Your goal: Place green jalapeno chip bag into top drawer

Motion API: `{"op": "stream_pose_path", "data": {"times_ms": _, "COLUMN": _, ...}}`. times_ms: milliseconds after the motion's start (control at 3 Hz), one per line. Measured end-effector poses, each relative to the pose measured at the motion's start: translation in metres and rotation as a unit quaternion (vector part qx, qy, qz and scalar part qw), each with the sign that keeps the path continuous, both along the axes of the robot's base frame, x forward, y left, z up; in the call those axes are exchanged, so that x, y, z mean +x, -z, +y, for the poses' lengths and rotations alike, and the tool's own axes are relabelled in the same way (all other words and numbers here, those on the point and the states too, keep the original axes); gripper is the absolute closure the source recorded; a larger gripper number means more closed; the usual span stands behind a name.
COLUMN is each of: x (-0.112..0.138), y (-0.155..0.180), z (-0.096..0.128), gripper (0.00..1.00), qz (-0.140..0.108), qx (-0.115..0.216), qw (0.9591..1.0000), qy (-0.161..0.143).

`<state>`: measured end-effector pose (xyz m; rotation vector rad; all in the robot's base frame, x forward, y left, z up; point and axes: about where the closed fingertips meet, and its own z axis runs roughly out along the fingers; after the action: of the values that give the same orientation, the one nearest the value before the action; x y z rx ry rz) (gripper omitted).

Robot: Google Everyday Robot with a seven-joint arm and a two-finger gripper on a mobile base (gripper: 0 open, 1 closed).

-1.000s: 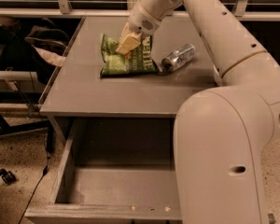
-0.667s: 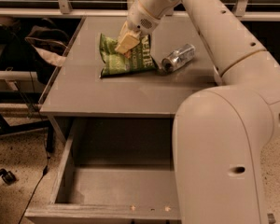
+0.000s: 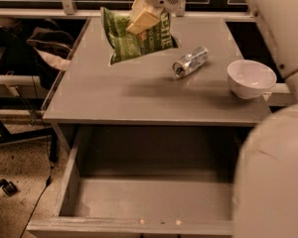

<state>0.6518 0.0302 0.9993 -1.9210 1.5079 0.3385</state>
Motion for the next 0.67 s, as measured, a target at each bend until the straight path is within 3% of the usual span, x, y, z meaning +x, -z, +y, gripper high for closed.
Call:
{"op": "stream_pose_path", "data": {"times_ms": 333, "x": -0.043, "y": -0.044, "z": -0.026, "gripper": 1.0, "qz": -0.058, "qx": 0.028, "qw": 0.9973, "qy": 0.035}}
{"op": "stream_pose_path", "data": {"times_ms": 667, "x": -0.102, "y": -0.084, "z": -0.017, "gripper": 1.0, "qz": -0.109, "qx": 0.068, "qw": 0.9902, "qy": 0.055}}
